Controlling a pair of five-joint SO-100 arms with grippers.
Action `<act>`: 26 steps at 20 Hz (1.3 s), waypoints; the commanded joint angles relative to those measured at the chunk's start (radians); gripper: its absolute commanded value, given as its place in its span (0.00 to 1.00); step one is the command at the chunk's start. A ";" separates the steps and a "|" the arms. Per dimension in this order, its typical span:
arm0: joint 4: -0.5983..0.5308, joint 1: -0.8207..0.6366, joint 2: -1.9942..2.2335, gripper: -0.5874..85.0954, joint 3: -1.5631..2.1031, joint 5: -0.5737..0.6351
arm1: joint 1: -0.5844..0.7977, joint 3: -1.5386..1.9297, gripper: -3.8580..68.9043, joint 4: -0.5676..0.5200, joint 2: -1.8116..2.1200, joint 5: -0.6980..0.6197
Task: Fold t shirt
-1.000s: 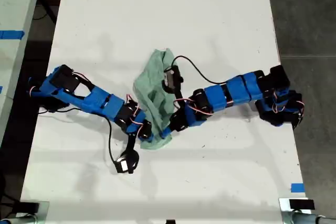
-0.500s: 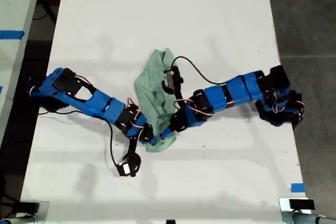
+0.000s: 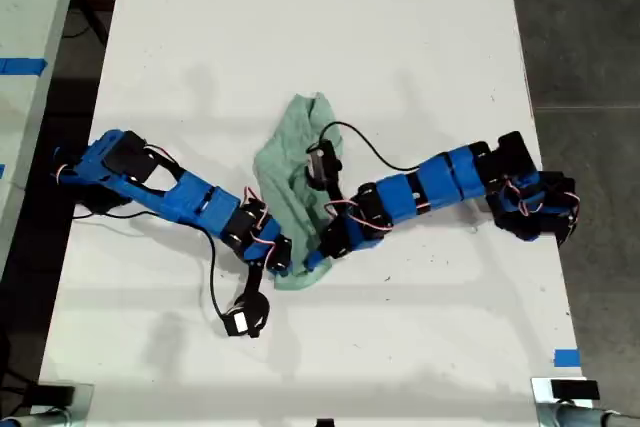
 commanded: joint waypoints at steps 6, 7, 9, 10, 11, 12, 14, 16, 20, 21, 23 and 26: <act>0.051 0.037 0.104 0.00 -0.008 0.012 | -0.048 -0.069 0.06 -0.021 -0.049 0.032; 0.077 0.048 0.133 0.00 -0.008 0.011 | -0.072 -0.097 0.06 0.015 -0.032 0.040; 0.103 0.097 0.242 0.00 -0.009 0.008 | -0.167 -0.354 0.06 0.129 -0.066 0.025; 0.103 0.130 0.316 0.00 -0.015 0.005 | -0.216 -0.377 0.06 0.077 -0.021 0.003; 0.110 0.156 0.388 0.00 -0.020 -0.003 | -0.245 -0.376 0.06 0.060 0.044 -0.008; 0.132 0.166 0.462 0.00 -0.005 -0.012 | -0.253 -0.359 0.06 0.066 0.127 -0.015; 0.252 0.112 0.569 0.00 0.031 -0.032 | -0.207 -0.341 0.06 0.066 0.262 -0.107; 0.293 0.005 0.681 0.00 0.112 0.023 | -0.097 -0.318 0.06 0.091 0.368 -0.189; 0.301 -0.262 0.850 0.14 0.225 0.247 | 0.172 -0.138 0.27 0.129 0.586 -0.265; 0.313 -0.345 0.884 0.18 0.247 0.296 | 0.224 -0.120 0.33 0.124 0.615 -0.290; 0.319 -0.522 0.945 0.18 0.273 0.414 | 0.321 -0.147 0.40 0.129 0.629 -0.370; 0.353 -0.690 0.991 0.17 0.209 0.526 | 0.492 -0.133 0.35 0.224 0.635 -0.462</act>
